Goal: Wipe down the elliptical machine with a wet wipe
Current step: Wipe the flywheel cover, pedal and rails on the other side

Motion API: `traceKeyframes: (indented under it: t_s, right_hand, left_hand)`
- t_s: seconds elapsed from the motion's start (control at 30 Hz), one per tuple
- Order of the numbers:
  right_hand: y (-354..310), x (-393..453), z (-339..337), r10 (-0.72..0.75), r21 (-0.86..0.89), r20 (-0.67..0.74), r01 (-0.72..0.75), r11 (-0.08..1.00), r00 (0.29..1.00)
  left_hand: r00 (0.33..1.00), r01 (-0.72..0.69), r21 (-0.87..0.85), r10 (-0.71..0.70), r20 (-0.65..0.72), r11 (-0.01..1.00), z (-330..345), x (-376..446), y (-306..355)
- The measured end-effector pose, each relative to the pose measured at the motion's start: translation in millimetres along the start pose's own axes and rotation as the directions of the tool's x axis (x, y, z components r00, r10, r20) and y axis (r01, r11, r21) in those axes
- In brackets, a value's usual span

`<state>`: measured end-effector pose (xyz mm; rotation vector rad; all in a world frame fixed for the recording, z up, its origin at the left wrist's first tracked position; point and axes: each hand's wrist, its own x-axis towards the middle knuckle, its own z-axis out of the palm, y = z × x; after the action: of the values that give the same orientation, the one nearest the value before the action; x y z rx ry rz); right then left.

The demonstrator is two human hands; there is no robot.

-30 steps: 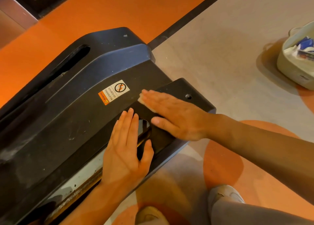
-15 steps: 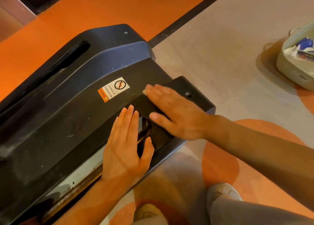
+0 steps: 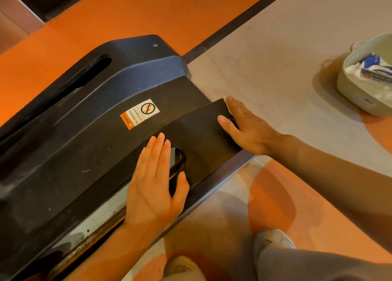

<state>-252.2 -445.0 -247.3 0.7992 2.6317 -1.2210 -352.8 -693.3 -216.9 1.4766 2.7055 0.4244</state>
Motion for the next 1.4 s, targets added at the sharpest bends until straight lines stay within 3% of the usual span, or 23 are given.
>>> traceKeyframes:
  t_s: [0.1, 0.2, 0.37, 0.47, 0.6, 0.7, 0.77, 0.9, 1.07, 1.13, 1.27, 1.4]
  right_hand:
    - [-12.9, -21.7, 10.6, -0.212, -0.111, -0.065, 0.204, 0.973, 0.975]
    - [-31.0, -50.9, 32.7, -0.460, -0.127, -0.052, 0.451, 0.883, 0.886]
    - [-18.6, -67.5, 49.2, -0.624, -0.139, -0.054, 0.613, 0.777, 0.779]
    - [3.6, -61.3, 43.7, -0.588, -0.162, -0.138, 0.568, 0.807, 0.797]
    - [23.1, -46.7, 28.3, -0.332, -0.147, -0.283, 0.301, 0.942, 0.900]
    - [4.8, -29.4, 24.6, -0.102, -0.048, -0.254, 0.092, 0.995, 0.962]
    - [-15.7, -13.4, 21.5, -0.046, -0.064, -0.195, 0.034, 0.997, 0.980]
    - [-51.6, 5.2, 22.0, -0.271, -0.093, -0.052, 0.266, 0.960, 0.961]
    - [-58.2, -10.3, 37.5, -0.552, -0.054, -0.041, 0.550, 0.833, 0.833]
    - [-48.5, -17.7, 35.9, -0.583, -0.029, -0.038, 0.583, 0.812, 0.811]
    - [-32.3, -31.9, 25.3, -0.540, 0.000, -0.041, 0.541, 0.841, 0.840]
    - [-27.5, -38.0, 16.6, -0.554, 0.015, 0.011, 0.554, 0.832, 0.832]
  left_hand:
    - [1.000, 0.001, -0.003, -0.001, 0.010, 1.000, -1.1, 1.0, 0.4]
    - [1.000, -0.002, -0.020, 0.003, 0.031, 1.000, -1.9, 1.0, 0.9]
    - [0.999, 0.012, -0.036, -0.011, 0.036, 0.999, -2.3, 0.4, -0.3]
    - [0.999, 0.014, -0.040, -0.013, 0.034, 0.999, -1.2, -0.9, -2.3]
    - [1.000, 0.001, -0.019, -0.001, -0.001, 1.000, 0.9, 0.3, -2.3]
    - [1.000, 0.006, -0.013, -0.007, -0.010, 1.000, 1.9, 1.8, -1.9]
    - [1.000, 0.012, -0.013, -0.012, -0.006, 1.000, 2.1, 1.9, -1.5]
    - [1.000, 0.003, -0.043, -0.004, -0.017, 0.999, 0.4, 1.2, -0.8]
    - [0.999, -0.022, -0.102, 0.018, -0.038, 0.995, -4.1, 2.5, -3.8]
    - [1.000, -0.010, -0.099, 0.007, -0.029, 0.995, -8.1, 3.5, -3.9]
    - [0.998, 0.049, -0.111, -0.044, 0.050, 0.993, -24.8, 14.9, -1.7]
    - [0.996, -0.005, -0.104, 0.014, 0.093, 0.995, -39.6, 29.7, -2.3]
